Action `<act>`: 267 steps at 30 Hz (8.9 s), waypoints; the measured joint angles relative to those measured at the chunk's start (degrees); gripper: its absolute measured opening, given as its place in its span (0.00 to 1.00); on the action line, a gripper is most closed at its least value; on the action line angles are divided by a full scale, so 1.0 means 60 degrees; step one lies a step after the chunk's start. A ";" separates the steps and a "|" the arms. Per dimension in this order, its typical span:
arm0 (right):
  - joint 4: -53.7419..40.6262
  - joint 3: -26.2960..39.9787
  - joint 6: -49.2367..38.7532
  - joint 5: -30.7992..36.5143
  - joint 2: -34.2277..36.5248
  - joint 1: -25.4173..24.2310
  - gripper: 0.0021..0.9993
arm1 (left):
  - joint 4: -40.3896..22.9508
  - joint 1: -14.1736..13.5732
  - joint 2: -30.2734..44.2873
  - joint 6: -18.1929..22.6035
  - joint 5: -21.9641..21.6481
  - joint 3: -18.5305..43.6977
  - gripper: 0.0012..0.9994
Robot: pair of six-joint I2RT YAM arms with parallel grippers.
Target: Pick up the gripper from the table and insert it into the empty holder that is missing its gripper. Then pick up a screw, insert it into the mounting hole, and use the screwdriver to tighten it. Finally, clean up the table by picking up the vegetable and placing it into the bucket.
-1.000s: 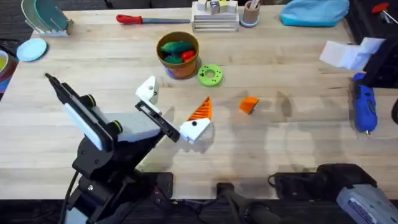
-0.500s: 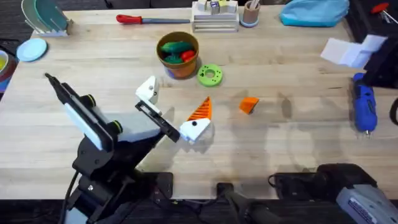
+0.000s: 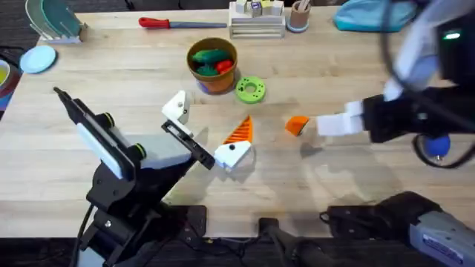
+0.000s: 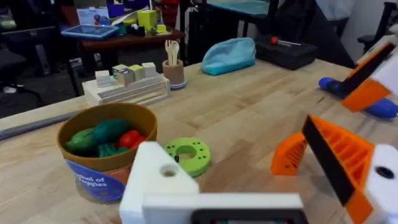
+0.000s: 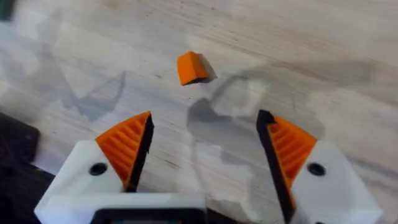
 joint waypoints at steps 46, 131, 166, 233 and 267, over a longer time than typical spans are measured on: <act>0.2045 0.0001 -0.1671 0.0270 0.4488 0.1576 0.39 | 0.0000 -0.0001 -0.0002 0.0000 0.0000 0.0000 0.99; 0.8252 -0.0699 0.4544 -1.1545 0.5783 0.0187 0.01 | -0.0106 0.0001 -0.0004 -0.0658 0.3500 0.0000 0.99; 0.9539 -0.0699 0.5087 -1.0848 0.5871 0.1184 0.01 | -0.0066 0.0107 -0.0004 -0.0651 0.3122 -0.0007 0.99; 1.1436 -0.0035 0.5297 -0.9142 0.6434 -0.0338 0.99 | -0.0069 -0.0010 -0.0004 -0.0433 0.2958 -0.0007 0.99; 0.5979 0.2491 -0.1906 -0.0488 0.7965 0.1889 0.95 | -0.0069 -0.0010 -0.0004 -0.0433 0.2958 -0.0007 0.99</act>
